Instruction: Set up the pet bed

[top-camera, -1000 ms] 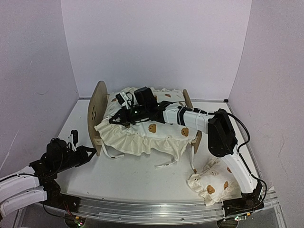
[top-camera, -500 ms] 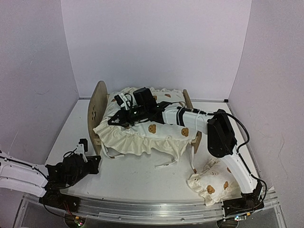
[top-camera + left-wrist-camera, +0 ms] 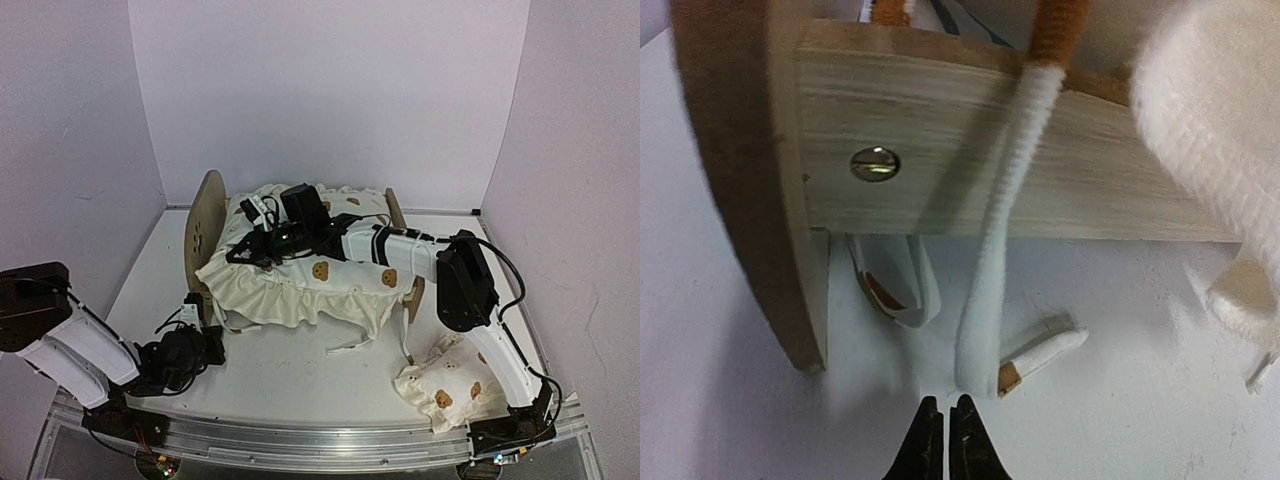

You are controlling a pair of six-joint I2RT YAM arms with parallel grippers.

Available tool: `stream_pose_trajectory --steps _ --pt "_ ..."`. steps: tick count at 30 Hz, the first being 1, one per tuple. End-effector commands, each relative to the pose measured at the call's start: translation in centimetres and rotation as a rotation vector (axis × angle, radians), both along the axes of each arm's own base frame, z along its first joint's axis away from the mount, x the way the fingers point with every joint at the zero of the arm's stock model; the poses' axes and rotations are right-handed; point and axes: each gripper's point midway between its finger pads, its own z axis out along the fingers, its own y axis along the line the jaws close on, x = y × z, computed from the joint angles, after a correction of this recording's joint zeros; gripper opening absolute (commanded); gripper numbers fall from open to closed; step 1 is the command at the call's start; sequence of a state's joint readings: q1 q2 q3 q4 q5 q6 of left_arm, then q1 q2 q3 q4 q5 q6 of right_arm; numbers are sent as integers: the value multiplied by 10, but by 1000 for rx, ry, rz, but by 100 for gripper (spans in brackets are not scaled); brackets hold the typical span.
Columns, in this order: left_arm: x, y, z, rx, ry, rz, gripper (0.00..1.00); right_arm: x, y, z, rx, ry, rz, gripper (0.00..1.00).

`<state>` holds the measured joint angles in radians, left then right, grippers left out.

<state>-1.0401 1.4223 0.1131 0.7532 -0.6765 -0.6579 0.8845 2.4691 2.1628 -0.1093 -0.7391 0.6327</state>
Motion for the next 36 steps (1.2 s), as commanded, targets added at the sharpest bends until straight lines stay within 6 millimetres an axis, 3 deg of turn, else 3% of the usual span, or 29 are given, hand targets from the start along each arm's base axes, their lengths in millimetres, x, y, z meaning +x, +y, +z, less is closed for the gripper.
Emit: stream_pose_trajectory --steps 1,4,11,20,22,25,29,36 --pt "20 -22 25 -50 -104 23 6 -6 4 33 76 -56 26 0" --pt "25 -26 22 -38 -109 41 8 -7 3 38 82 -64 27 0" --pt "36 -32 15 10 -112 71 27 -14 4 39 82 -68 42 0" --pt "65 -9 3 79 -55 203 41 -21 4 37 76 -63 55 0" --pt "73 -5 3 82 -49 219 39 -23 4 37 77 -63 58 0" --pt "79 -6 -1 79 -21 185 17 -23 5 36 76 -58 57 0" --pt "71 -10 0 63 -3 123 0 -20 6 39 81 -63 41 0" --pt "23 -37 11 -128 153 -148 0 -10 9 40 78 -75 -6 0"
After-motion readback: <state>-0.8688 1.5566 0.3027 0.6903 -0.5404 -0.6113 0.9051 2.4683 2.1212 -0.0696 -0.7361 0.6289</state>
